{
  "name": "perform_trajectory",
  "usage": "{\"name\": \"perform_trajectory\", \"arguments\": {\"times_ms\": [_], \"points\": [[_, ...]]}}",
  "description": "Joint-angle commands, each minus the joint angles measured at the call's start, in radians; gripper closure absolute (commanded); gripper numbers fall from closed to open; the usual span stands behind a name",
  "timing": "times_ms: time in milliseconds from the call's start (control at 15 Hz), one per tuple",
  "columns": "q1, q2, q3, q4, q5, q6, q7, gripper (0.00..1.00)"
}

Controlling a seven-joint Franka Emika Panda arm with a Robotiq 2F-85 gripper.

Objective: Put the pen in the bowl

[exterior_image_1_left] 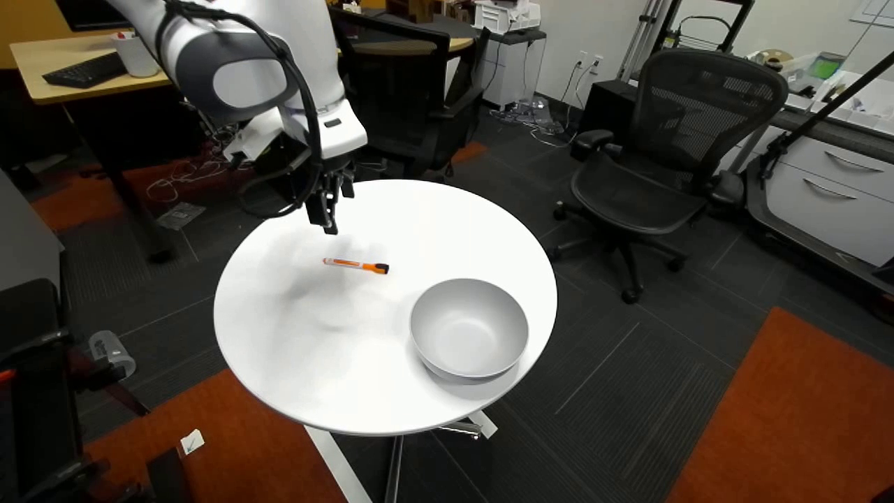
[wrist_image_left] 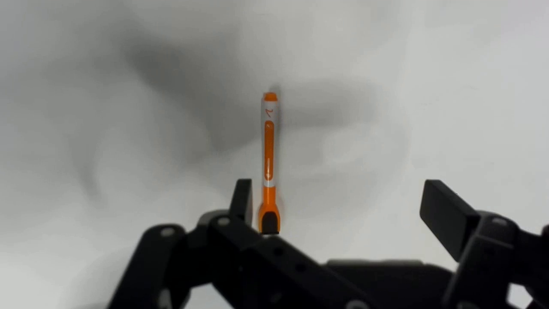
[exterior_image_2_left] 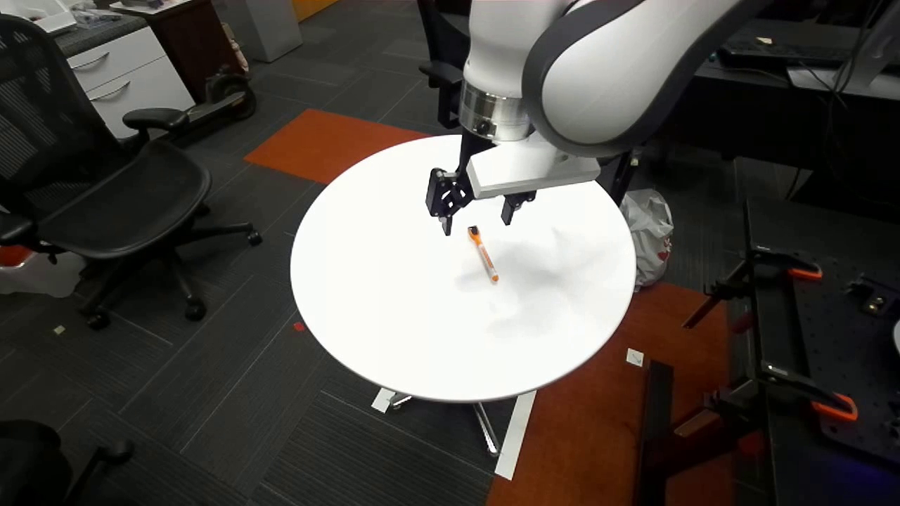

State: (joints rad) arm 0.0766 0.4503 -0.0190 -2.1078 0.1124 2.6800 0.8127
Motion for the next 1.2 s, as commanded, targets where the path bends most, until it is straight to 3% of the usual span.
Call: {"name": "perform_trajectory", "arguments": {"times_ms": [0, 667, 1133], "points": [[0.035, 0.094, -0.035, 0.103, 0.024, -0.067, 0.052, 0.00], [0.022, 0.218, -0.038, 0.230, 0.069, -0.163, 0.072, 0.00], [0.023, 0.250, -0.038, 0.241, 0.103, -0.163, 0.083, 0.00]]}}
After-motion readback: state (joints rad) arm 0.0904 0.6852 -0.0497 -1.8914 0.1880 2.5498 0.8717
